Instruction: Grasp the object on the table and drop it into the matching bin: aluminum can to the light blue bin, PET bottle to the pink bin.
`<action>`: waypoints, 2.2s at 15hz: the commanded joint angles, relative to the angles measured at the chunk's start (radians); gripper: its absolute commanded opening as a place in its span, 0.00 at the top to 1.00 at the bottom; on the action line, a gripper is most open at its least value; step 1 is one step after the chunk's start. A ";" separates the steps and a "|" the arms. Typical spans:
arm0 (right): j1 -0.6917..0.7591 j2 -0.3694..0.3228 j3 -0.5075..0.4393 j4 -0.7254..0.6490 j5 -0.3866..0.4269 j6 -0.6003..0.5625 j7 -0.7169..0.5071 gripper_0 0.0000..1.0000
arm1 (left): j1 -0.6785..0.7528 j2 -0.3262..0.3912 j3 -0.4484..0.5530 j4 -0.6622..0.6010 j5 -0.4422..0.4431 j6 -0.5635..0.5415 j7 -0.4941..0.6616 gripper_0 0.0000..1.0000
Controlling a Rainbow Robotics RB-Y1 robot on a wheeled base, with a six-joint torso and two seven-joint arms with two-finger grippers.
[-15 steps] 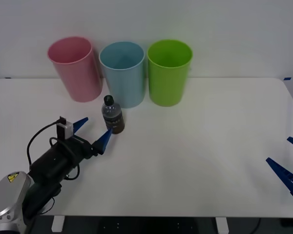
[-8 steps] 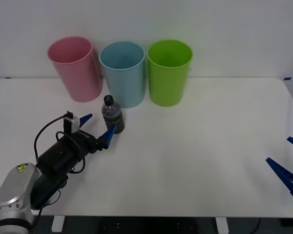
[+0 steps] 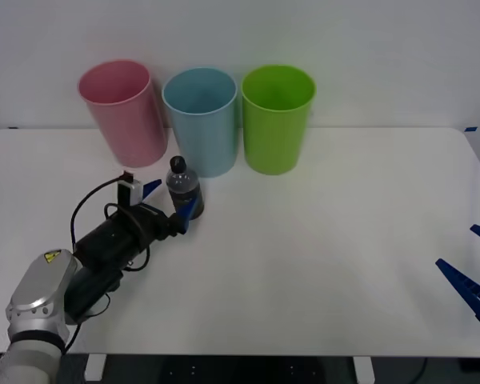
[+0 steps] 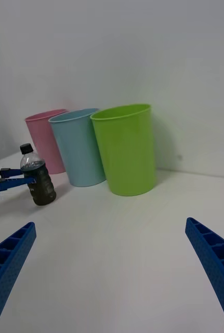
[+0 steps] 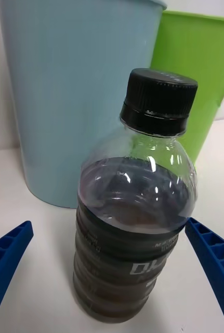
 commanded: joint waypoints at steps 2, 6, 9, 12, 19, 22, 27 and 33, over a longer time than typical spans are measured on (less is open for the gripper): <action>0.000 0.000 0.000 0.000 0.000 0.000 0.000 0.00 | -0.047 0.000 -0.009 0.048 -0.004 0.014 -0.010 0.00; 0.000 0.000 0.000 0.000 0.000 0.000 0.000 0.00 | -0.088 0.001 -0.015 0.091 -0.016 0.025 -0.010 0.00; 0.000 0.000 0.000 0.000 0.000 0.000 0.000 0.00 | -0.096 0.000 -0.023 0.100 -0.016 0.026 -0.010 0.00; 0.000 0.000 0.000 0.000 0.000 0.000 0.000 0.00 | -0.096 0.000 -0.023 0.100 -0.016 0.026 -0.011 0.00; 0.000 0.000 0.000 0.000 0.000 0.000 0.000 0.00 | -0.096 0.000 -0.026 0.100 -0.016 0.025 -0.030 1.00; 0.000 0.000 0.000 0.000 0.000 0.000 0.000 0.00 | -0.093 0.001 -0.026 0.100 -0.008 0.025 -0.028 1.00; 0.000 0.000 0.000 0.000 0.000 0.000 0.000 0.00 | -0.064 0.047 -0.028 0.076 0.041 -0.018 -0.027 1.00; 0.000 0.000 0.000 0.000 0.000 0.000 0.000 0.00 | 0.044 0.129 -0.034 -0.088 0.147 -0.026 0.003 1.00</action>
